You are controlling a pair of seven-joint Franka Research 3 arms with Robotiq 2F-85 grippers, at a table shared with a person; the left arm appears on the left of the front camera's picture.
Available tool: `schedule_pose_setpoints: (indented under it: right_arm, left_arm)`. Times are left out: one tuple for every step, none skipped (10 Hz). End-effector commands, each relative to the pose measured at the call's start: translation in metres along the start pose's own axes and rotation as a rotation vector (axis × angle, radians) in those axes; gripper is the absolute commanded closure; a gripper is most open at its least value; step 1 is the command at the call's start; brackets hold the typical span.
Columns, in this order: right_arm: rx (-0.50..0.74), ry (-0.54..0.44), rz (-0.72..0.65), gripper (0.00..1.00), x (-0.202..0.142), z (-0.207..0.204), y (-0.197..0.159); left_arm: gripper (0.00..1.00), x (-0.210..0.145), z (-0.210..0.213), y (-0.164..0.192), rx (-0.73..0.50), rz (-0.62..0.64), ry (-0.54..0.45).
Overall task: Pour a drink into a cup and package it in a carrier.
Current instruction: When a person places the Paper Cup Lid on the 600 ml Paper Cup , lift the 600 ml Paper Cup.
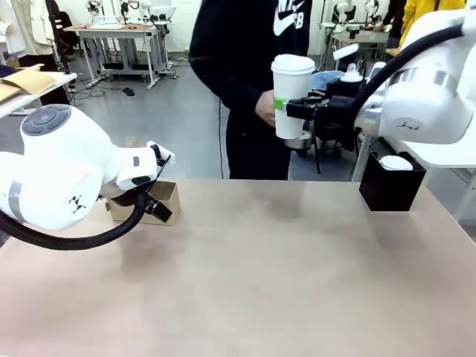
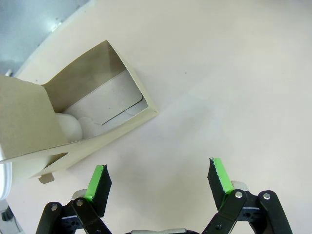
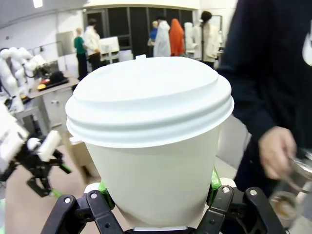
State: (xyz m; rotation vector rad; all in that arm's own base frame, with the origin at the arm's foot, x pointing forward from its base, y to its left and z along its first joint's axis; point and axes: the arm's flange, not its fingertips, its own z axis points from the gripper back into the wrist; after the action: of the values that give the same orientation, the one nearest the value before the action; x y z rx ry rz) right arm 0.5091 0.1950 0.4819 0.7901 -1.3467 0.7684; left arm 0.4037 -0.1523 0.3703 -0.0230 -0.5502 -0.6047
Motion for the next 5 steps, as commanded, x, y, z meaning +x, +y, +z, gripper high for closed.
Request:
schedule_pose_setpoints:
  right_arm:
    - [0.053,0.009,-0.022,0.2,0.019,0.021,0.014]
    - [0.06,-0.007,-0.017,0.2,0.023,0.037,0.02]
    - [0.06,-0.019,-0.016,0.2,0.024,0.037,0.021]
    - [0.076,-0.037,-0.044,0.2,0.025,0.037,0.021]
    - [0.043,-0.007,0.006,0.2,0.024,0.029,0.025]
  left_arm:
    - [0.0,0.0,0.0,0.0,-0.001,0.001,0.0]
    - [0.0,0.0,0.0,0.0,-0.001,0.001,0.0]
    - [0.0,0.0,0.0,0.0,-0.001,0.001,0.0]
    - [0.0,0.0,0.0,0.0,-0.001,0.001,0.0]
    - [0.0,0.0,0.0,0.0,-0.001,0.001,0.0]
